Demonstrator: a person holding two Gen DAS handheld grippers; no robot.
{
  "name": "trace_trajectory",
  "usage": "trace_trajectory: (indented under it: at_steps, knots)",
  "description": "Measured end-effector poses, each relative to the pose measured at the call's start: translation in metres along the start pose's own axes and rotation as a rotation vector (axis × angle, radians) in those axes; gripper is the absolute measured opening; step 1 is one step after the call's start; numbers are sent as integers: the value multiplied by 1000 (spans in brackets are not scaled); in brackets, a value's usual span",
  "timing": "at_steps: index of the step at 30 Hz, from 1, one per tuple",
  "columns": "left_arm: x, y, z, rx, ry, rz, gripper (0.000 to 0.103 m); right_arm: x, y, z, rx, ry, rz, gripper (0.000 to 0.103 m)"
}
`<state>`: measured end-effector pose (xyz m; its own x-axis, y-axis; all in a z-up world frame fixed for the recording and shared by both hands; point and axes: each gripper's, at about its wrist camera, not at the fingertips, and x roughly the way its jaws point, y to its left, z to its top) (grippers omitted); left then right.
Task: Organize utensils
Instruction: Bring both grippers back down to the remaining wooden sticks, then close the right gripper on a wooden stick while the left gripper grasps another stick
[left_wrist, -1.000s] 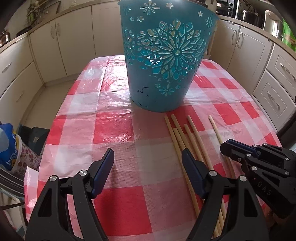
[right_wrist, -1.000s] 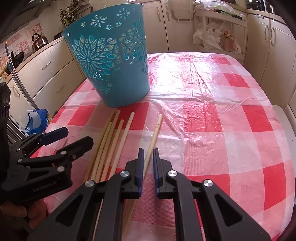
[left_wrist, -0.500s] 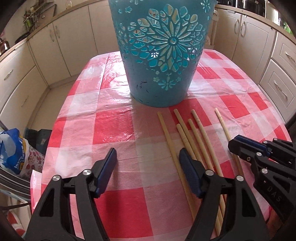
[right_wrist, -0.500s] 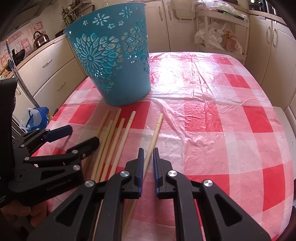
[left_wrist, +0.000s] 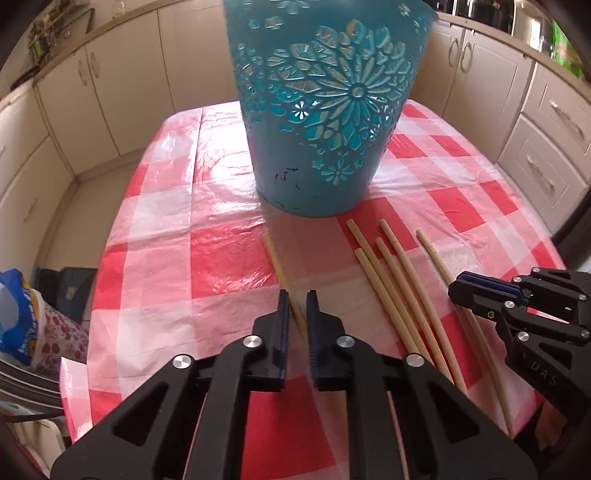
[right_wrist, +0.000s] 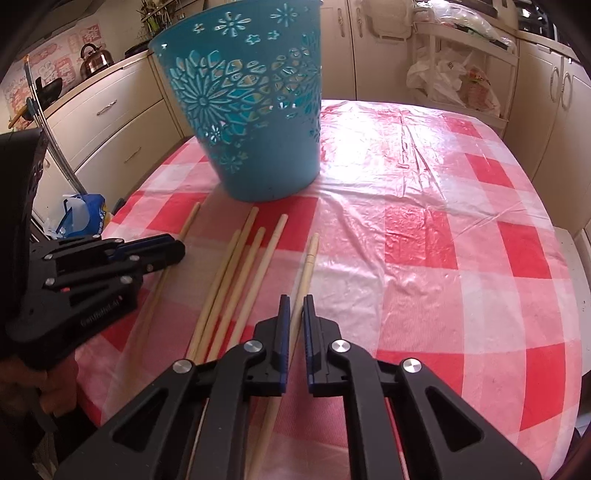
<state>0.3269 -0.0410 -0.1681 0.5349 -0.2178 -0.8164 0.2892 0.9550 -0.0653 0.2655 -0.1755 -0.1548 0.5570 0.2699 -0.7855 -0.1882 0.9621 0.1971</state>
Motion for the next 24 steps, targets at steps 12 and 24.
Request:
trace_trajectory:
  at_steps: [12, 24]
  knots:
    - [-2, 16, 5, -46, 11, 3, 22, 7, -5, 10, 12, 11, -29, 8]
    - [1, -3, 6, 12, -8, 108, 25, 7, -4, 11, -1, 19, -34, 8]
